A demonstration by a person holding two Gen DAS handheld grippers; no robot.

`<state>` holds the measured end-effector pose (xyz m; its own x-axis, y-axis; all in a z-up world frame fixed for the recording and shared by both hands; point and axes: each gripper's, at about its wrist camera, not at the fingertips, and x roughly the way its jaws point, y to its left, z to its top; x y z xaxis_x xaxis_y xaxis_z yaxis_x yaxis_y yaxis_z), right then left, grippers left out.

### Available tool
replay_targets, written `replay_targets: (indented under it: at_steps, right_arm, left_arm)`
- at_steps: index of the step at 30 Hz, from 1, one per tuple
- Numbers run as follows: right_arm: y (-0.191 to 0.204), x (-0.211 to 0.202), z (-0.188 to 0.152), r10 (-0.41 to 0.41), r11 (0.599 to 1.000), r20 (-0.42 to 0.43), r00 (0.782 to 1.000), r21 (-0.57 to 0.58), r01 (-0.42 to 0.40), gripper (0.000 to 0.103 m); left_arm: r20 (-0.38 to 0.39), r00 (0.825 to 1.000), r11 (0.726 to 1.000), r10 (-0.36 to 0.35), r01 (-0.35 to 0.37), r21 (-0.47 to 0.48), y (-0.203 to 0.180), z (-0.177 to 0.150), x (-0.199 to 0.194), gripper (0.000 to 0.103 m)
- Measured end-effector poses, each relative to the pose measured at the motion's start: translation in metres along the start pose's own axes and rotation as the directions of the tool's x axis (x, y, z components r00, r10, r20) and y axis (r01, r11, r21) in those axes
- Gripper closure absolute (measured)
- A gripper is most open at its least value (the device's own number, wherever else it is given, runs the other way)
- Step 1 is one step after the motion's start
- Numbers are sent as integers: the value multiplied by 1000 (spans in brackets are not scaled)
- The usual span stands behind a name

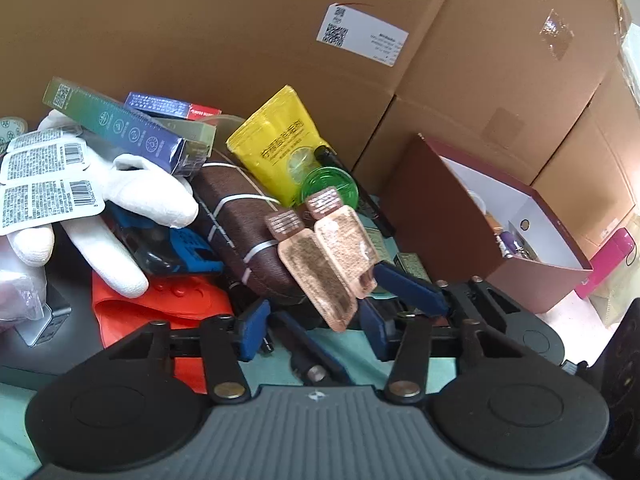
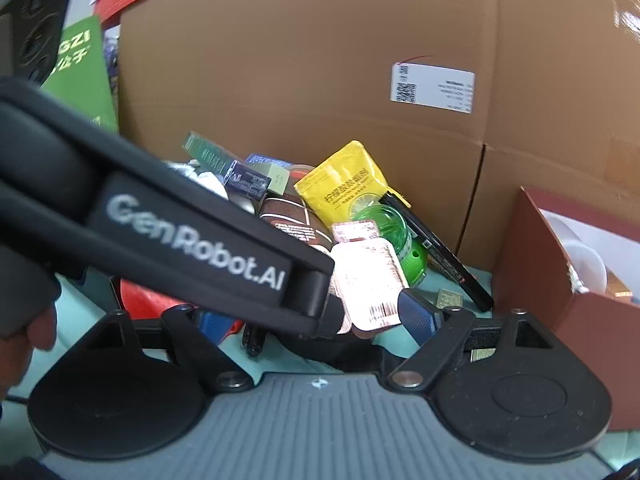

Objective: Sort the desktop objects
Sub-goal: 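Grasp the copper sachet pair with the right tool while the left tool closes on it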

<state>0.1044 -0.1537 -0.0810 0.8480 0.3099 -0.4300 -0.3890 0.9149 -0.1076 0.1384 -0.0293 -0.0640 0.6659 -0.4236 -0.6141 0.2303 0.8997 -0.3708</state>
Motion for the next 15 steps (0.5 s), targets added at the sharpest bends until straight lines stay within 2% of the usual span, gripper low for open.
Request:
replay_targets:
  at_steps: [1, 2, 5, 8, 15]
  right_arm:
    - [-1, 1, 0, 9, 1000, -7, 1000, 4, -9, 41]
    - [-2, 2, -1, 19, 1000, -19, 1000, 13, -19, 53]
    - [-1, 0, -2, 51, 999, -38, 998, 20, -51, 71]
    - [6, -7, -3, 32, 999, -45, 998, -26, -33, 75]
    - [11, -34, -13, 82, 995, -136, 987, -38, -88, 76]
  left_arm:
    - [-8, 1000, 1000, -3, 3, -12, 2, -1, 1, 63]
    - [-14, 1000, 1000, -6, 6, -22, 4, -2, 1, 64]
    - [-25, 999, 999, -23, 22, -30, 5, -4, 1, 64]
    - [-27, 999, 1000, -23, 23, -2, 1, -9, -5, 64]
    - [-99, 994, 997, -53, 58, 50, -7, -33, -20, 66]
